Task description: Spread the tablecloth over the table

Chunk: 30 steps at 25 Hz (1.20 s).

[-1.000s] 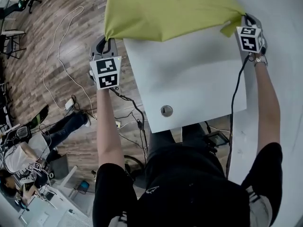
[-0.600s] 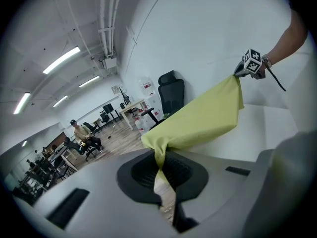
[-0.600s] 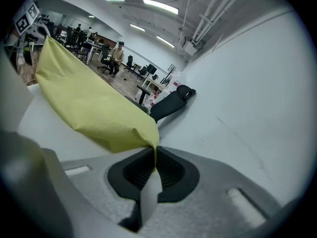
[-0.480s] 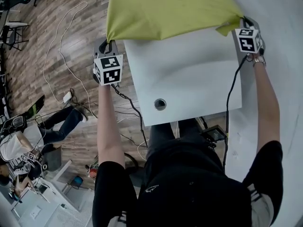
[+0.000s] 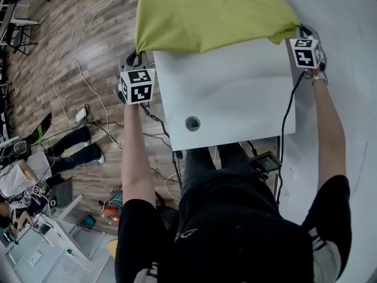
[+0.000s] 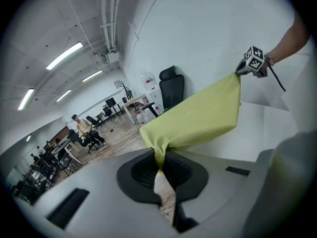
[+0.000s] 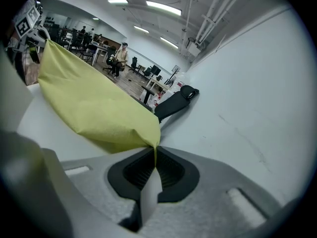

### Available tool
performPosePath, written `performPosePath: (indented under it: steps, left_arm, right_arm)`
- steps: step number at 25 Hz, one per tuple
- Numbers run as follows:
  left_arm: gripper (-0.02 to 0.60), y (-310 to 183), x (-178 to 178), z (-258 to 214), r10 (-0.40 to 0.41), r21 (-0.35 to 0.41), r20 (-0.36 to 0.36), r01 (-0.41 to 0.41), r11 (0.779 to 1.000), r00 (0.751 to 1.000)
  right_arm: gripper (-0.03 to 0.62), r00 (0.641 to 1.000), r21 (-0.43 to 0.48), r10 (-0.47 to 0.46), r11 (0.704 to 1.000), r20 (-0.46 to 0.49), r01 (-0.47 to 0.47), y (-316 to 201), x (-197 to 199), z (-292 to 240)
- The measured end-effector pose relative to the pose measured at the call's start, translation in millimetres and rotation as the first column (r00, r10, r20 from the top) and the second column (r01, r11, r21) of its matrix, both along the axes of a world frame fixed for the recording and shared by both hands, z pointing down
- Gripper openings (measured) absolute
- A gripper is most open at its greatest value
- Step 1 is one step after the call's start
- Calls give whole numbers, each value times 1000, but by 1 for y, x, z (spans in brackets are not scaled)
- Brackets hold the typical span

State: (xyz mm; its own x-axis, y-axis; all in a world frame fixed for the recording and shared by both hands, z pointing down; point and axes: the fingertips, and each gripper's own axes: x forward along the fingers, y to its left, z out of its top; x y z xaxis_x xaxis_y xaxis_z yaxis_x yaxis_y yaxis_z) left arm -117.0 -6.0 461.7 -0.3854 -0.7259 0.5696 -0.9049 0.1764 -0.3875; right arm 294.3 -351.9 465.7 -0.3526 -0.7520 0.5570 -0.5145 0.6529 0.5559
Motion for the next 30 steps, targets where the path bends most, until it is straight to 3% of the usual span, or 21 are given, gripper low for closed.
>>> performPosePath:
  steps: [16, 30]
  left_arm:
    - [8, 44, 23, 3, -40, -18, -23, 39, 999, 999]
    - [8, 78, 47, 11, -20, -49, -36, 18, 999, 999]
  right_arm:
    - [9, 1000, -20, 9, 1000, 1, -9, 20, 32, 3]
    - [9, 1000, -25, 11, 1000, -23, -12, 48, 54, 3]
